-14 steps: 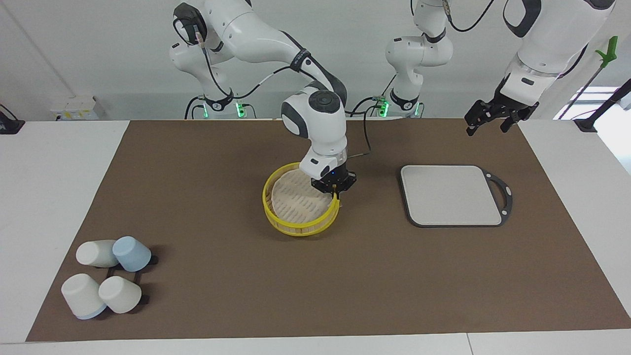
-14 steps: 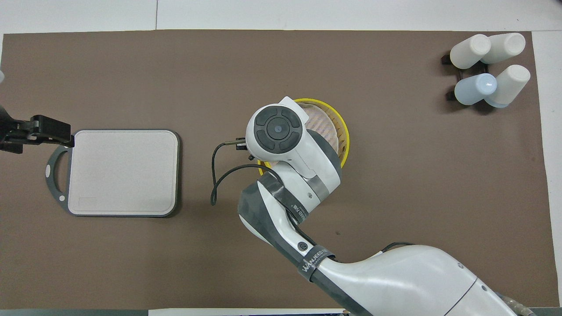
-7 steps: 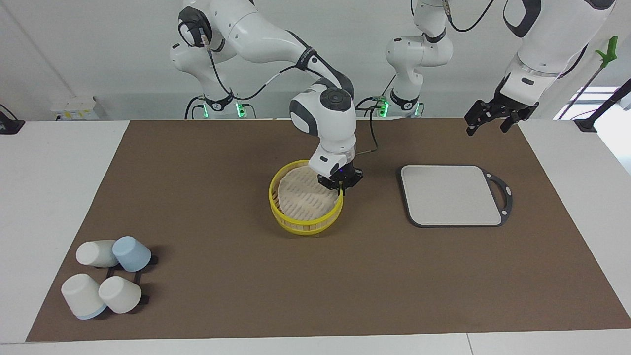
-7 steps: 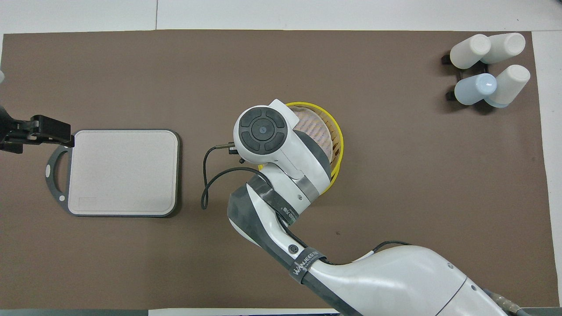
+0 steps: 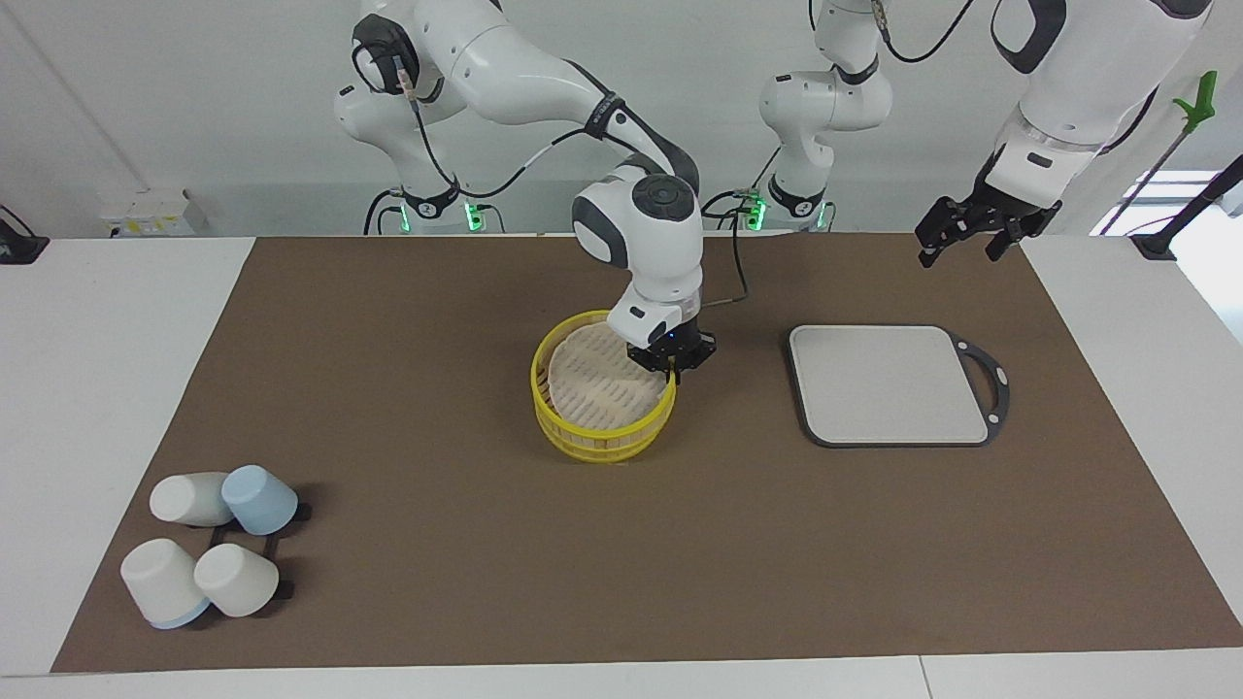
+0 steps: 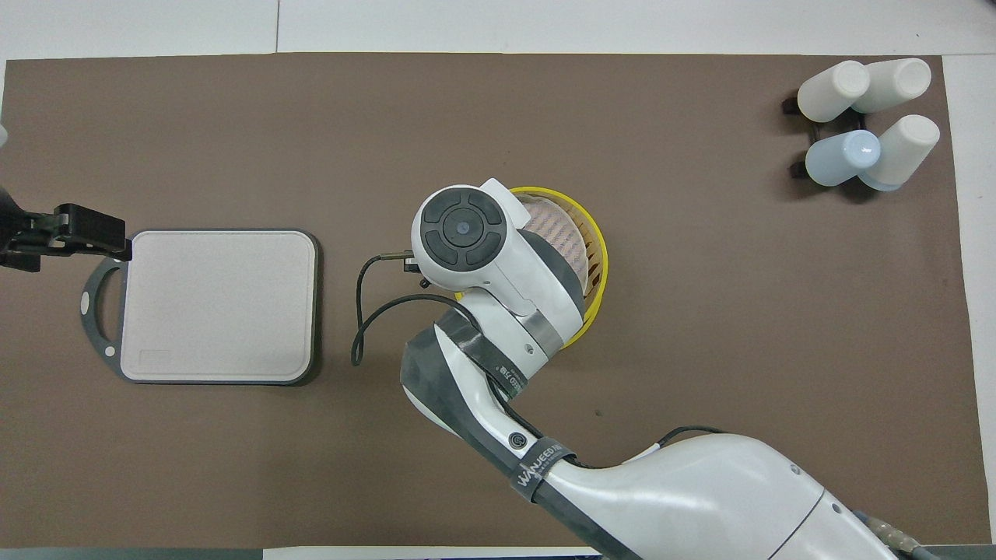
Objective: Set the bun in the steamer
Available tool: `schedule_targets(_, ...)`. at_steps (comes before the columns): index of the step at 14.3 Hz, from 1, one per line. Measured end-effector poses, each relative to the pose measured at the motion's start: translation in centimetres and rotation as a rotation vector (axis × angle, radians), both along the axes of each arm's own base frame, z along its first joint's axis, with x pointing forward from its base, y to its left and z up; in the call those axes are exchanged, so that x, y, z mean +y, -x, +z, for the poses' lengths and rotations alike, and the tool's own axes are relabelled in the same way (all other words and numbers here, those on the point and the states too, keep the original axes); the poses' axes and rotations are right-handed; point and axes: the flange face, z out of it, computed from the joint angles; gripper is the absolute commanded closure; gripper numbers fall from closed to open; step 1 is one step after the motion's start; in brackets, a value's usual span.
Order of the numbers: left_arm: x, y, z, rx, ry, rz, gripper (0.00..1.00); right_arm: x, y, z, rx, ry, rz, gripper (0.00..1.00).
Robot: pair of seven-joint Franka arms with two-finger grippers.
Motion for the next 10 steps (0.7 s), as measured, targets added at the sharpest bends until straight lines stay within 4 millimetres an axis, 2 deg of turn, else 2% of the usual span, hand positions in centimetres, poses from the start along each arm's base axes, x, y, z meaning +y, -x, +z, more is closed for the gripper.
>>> schedule_targets(7,0.0,0.0,0.0,0.0,0.0,0.0,0.0,0.31,0.6,-0.44,0.02,0.014,-0.021,1.0)
schedule_targets(9,0.0,0.0,0.0,0.0,0.0,0.0,0.0,0.38,0.68,-0.49,0.02,0.015,-0.02,0.76)
schedule_targets(10,0.0,0.0,0.0,0.0,0.0,0.0,0.0,0.45,0.81,-0.65,0.025,0.015,-0.021,0.75)
